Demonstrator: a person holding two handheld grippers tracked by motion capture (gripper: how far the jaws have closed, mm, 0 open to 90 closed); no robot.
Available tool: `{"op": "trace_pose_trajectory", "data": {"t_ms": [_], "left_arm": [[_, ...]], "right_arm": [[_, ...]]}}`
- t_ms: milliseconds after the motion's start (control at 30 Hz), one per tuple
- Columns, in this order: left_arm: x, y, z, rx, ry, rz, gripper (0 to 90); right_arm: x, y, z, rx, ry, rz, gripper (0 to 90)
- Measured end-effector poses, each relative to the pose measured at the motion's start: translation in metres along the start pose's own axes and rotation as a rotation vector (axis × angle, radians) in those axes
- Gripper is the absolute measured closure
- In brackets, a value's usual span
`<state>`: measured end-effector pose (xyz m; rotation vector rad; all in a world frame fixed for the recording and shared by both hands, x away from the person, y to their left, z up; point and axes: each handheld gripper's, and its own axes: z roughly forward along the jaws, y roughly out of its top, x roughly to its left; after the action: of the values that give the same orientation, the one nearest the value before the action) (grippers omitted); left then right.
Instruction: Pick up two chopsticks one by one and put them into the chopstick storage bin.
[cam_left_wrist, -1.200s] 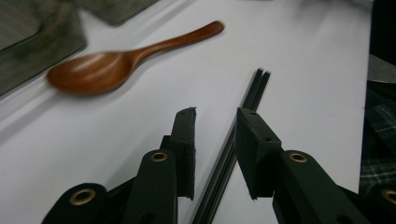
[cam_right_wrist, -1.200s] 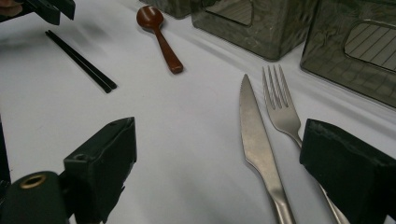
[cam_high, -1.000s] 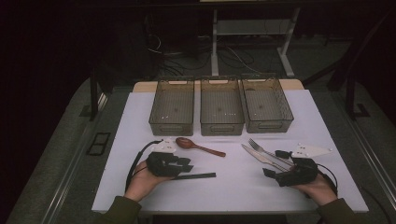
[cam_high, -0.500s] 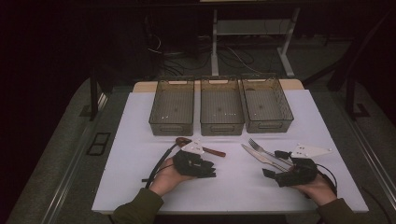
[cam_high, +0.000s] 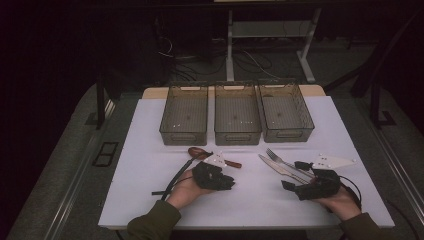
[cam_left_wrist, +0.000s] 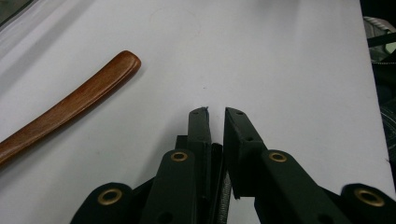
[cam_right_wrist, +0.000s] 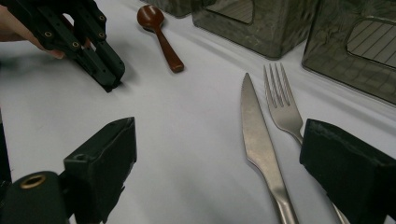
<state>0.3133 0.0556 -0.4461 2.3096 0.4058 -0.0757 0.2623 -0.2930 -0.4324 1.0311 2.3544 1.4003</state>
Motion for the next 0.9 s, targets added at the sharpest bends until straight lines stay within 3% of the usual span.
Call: {"op": "trace_pose_trajectory", "data": {"t_ms": [567,900], "left_arm": [[0.005,-0.001,0.0,0.011,0.024,0.016,83.3],[0.024,0.003,-0.002,-0.011,0.091,-0.027,83.5]], "right_arm": [[0.0,0.0,0.0,0.0,0.001,0.001,10.3],[0.0,0.0,-0.001,0.0,0.001,0.002,10.2]]}}
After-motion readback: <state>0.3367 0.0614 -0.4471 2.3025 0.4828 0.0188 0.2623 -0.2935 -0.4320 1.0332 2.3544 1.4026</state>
